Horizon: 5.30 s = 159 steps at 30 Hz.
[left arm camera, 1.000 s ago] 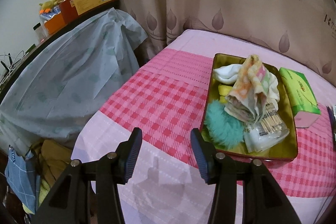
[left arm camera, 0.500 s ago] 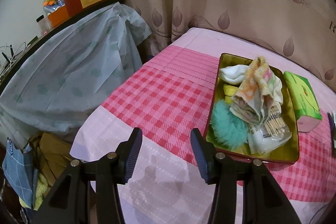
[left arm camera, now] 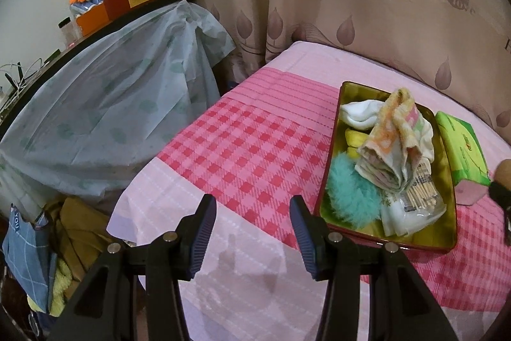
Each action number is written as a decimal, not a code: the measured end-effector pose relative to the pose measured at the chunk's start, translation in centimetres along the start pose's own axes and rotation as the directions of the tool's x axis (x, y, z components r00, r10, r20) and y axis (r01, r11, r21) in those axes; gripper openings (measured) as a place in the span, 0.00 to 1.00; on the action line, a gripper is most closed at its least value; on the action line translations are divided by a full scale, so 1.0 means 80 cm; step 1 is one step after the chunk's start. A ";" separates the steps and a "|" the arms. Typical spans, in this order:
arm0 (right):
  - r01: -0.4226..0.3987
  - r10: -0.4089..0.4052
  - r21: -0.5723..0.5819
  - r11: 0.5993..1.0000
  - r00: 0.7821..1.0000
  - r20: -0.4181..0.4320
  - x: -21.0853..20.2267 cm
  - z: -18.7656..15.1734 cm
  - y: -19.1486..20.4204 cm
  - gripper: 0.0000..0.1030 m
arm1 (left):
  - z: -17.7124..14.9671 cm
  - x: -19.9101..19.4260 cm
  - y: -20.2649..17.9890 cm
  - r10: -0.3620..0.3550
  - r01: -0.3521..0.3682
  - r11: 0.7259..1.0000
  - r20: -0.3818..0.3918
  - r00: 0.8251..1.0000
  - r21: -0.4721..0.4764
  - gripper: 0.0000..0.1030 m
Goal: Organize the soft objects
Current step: 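Lower the brown makeup sponge into the gold tin with the right gripper and release, then grasp the white sealant packet with the right gripper and lift it, then grasp the black-and-purple packet with the left gripper while the right holds the white packet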
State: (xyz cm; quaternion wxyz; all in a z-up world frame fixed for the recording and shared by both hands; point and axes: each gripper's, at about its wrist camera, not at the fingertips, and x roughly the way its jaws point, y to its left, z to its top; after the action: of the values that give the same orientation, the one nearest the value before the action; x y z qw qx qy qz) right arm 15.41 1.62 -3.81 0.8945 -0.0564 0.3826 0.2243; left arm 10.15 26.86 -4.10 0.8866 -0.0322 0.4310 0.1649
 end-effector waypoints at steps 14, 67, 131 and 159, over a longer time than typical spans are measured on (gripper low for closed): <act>-0.023 0.018 -0.079 0.997 0.998 -0.063 0.080 0.030 0.064 0.40 | 0.001 -0.002 0.005 0.005 -0.004 1.000 0.013 1.000 -0.016 0.47; 0.112 -0.120 0.190 0.975 0.992 0.029 -0.061 -0.055 -0.105 0.79 | -0.002 -0.004 0.007 0.033 -0.032 0.999 0.028 0.999 -0.014 0.47; 0.500 -0.451 0.426 0.754 0.866 -0.218 -0.117 -0.260 -0.378 0.46 | -0.053 -0.064 -0.391 -0.440 0.470 0.798 -0.170 0.882 0.376 0.47; 0.500 -0.461 0.525 0.689 0.861 -0.214 -0.151 -0.287 -0.400 0.50 | -0.095 -0.021 -0.627 -0.464 0.522 0.693 -0.246 0.851 0.497 0.47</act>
State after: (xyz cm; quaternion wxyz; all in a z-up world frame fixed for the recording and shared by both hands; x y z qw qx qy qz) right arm 7.20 -37.52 -13.60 0.8844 0.1047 0.4318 -0.1426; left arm 19.49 -22.45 -11.81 0.8462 0.0994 0.4791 -0.2111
